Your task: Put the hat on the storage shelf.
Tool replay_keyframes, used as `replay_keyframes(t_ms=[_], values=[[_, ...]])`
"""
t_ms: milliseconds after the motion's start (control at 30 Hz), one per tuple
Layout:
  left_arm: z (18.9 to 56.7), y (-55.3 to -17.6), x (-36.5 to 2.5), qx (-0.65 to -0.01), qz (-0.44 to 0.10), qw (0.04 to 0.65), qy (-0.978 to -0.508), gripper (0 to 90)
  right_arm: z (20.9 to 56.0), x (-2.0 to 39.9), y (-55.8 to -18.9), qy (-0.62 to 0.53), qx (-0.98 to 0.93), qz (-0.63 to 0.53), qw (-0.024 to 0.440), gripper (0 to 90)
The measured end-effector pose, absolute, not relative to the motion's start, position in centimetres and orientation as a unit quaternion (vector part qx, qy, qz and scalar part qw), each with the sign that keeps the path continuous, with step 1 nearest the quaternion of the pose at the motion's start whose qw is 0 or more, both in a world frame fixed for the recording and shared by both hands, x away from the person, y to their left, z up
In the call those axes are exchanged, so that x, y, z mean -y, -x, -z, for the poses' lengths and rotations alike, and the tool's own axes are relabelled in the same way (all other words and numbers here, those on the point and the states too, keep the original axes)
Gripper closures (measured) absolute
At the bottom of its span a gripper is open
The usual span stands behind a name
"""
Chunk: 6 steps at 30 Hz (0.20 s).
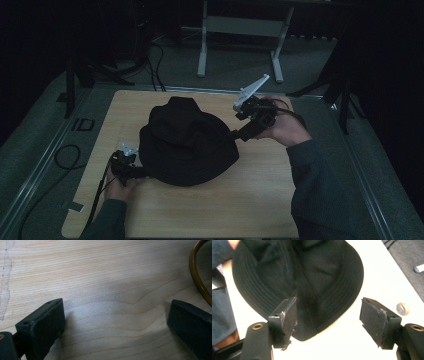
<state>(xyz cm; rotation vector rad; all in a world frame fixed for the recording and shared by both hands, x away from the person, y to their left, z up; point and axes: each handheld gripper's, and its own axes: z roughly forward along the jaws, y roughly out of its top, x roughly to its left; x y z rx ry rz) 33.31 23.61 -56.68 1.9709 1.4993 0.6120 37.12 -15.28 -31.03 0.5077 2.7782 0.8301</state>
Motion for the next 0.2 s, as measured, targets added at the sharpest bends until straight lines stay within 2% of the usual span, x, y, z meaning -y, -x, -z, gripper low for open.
replay_keyframes(t_ms=[200], values=[[56.7, -33.3, -23.6, -0.562, -0.229, 0.291, -0.739, 1.8, 33.2, 17.5, -36.8, -0.196, -0.936, -0.273, 0.105, 32.2]])
